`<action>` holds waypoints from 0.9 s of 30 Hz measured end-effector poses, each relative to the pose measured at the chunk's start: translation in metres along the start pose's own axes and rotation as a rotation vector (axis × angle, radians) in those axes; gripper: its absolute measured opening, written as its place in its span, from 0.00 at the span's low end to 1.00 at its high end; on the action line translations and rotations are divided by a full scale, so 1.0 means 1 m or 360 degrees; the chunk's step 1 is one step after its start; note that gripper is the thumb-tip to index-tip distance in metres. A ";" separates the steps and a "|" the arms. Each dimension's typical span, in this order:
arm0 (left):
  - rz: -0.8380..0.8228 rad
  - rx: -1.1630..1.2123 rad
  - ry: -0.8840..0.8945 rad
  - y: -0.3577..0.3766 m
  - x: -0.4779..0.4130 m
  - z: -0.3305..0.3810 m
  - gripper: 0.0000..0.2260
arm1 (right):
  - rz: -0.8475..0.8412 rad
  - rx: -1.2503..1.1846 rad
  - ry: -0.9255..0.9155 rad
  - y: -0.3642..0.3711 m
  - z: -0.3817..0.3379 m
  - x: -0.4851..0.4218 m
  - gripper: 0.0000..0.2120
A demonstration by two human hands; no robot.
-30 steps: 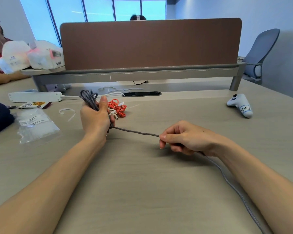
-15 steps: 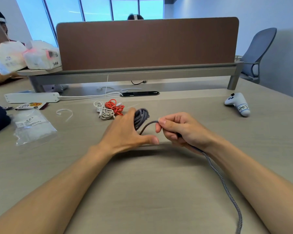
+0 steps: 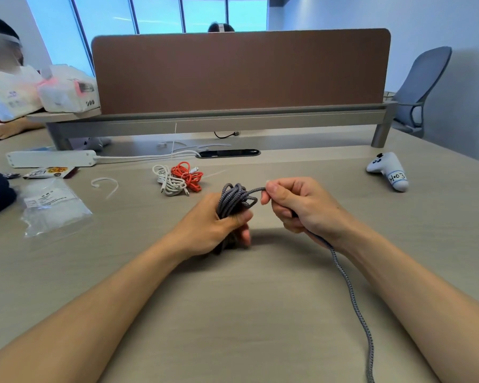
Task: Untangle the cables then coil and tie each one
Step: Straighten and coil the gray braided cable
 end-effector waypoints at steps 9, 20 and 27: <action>0.0329 0.0471 -0.0148 0.002 0.002 0.003 0.17 | -0.0072 0.0428 0.0108 -0.011 -0.001 0.005 0.17; 0.0237 0.0810 -0.0076 0.016 0.002 0.009 0.17 | -0.0011 0.0498 0.0098 0.006 0.009 -0.001 0.18; 0.0574 0.1075 -0.0206 0.017 -0.002 0.012 0.12 | -0.0053 0.0603 0.0087 0.022 0.012 -0.002 0.17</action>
Point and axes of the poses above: each hand's wrist, its own x-axis away from the middle knuckle, its own y-axis out of the palm, z = x × y, the point moved 1 cm from there along -x, towards the middle knuckle, and after that the axes turned 7 degrees about x, right-handed, at the moved point
